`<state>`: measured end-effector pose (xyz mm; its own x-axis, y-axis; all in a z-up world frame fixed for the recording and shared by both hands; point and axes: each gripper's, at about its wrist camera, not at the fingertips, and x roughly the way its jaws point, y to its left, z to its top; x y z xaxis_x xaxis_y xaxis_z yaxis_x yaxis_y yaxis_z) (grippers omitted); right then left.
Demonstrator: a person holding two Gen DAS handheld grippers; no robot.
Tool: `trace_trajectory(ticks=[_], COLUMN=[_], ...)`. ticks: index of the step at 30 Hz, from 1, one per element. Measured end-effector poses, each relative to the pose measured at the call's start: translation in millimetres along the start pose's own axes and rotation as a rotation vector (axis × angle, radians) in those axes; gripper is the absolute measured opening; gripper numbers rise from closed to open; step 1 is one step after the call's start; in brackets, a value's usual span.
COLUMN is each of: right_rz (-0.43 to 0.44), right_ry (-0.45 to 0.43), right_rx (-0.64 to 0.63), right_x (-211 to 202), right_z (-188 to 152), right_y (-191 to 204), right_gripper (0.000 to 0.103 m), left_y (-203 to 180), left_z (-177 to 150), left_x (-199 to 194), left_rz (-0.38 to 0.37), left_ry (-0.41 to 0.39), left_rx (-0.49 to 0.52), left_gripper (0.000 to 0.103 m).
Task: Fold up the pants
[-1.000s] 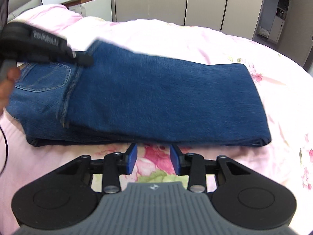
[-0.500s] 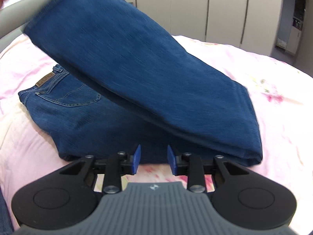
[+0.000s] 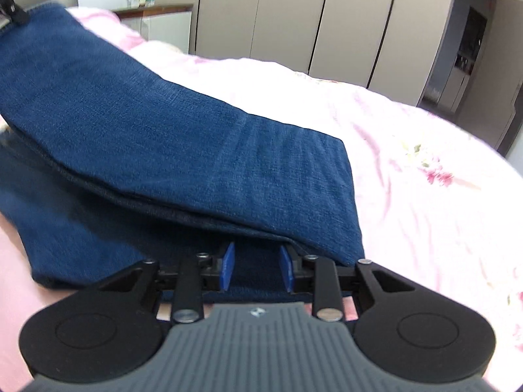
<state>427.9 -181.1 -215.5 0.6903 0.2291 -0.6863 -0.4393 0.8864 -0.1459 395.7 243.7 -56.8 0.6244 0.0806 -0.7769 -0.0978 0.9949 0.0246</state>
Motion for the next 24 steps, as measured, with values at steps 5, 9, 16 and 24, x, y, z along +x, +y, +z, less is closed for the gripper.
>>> trace_trajectory(ticks=[5,9,16,24], right_rz=[-0.054,-0.121,-0.035,-0.067], right_ry=[0.023,0.059,0.018,0.048], right_rx=[-0.043,0.011,0.002,-0.037], right_x=[4,7,-11,7], right_z=[-11,-18,-25,-24], right_y=[4,-18,-26,-29], right_gripper=[0.029,0.031,0.03,0.012], left_y=[24,35,42,40], left_z=[-23,-28,-16,-38], left_x=[54,54,36,106], left_rz=[0.034,0.022,0.038,0.115], left_ry=[0.079,0.075,0.068,0.14], left_rx=[-0.062,-0.09,-0.032,-0.028], left_gripper=[0.007,0.007,0.007,0.008])
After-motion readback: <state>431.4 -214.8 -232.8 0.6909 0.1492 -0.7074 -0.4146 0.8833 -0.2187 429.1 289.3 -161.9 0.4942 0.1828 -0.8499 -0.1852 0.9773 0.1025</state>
